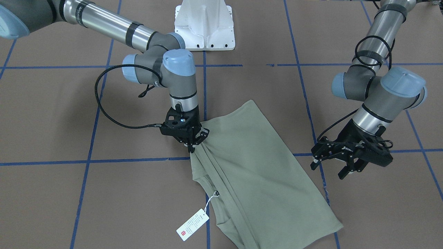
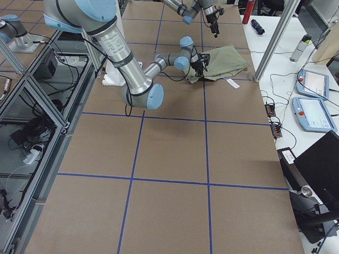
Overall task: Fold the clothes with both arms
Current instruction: 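Pull the shirt with the right gripper toward the robot, straightening it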
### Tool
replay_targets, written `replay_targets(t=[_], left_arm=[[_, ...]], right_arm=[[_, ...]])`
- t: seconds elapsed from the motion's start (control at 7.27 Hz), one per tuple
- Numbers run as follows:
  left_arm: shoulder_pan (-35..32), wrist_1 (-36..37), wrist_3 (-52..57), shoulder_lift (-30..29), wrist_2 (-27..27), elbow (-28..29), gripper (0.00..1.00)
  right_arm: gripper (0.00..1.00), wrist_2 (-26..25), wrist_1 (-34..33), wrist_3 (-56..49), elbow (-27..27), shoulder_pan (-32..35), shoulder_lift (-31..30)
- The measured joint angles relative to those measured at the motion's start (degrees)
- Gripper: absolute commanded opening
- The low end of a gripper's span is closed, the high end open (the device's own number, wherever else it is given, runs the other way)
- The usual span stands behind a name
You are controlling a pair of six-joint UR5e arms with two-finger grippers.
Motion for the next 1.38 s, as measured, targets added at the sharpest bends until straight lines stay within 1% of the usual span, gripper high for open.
replay_targets(t=[0.41, 0.55, 0.69, 0.83, 1.1, 1.24, 1.38], left_arm=[[0.1, 0.0, 0.0, 0.0, 0.0, -0.1, 1.0], [0.2, 0.0, 0.0, 0.0, 0.0, -0.1, 1.0], [0.4, 0.0, 0.1, 0.0, 0.0, -0.2, 1.0], [0.4, 0.0, 0.1, 0.0, 0.0, -0.2, 1.0], [0.5, 0.0, 0.0, 0.0, 0.0, -0.3, 1.0], [0.5, 0.0, -0.1, 0.0, 0.0, -0.3, 1.0], [0.6, 0.0, -0.2, 0.0, 0.0, -0.3, 1.0]], right_arm=[[0.0, -6.4, -6.5, 3.6, 20.4, -8.7, -14.4], [0.0, -9.0, -7.3, 6.0, 25.7, -11.8, -19.0], [0.0, -11.3, -7.7, 8.2, 28.6, -14.4, -22.1], [0.99, -13.0, -7.8, 9.3, 29.8, -16.0, -24.0], [1.0, -15.8, -7.9, 9.4, 30.4, -17.7, -25.8], [1.0, -15.9, -7.9, 7.5, 30.4, -17.7, -25.5], [1.0, -14.2, -8.3, 2.7, 30.3, -16.7, -24.4]])
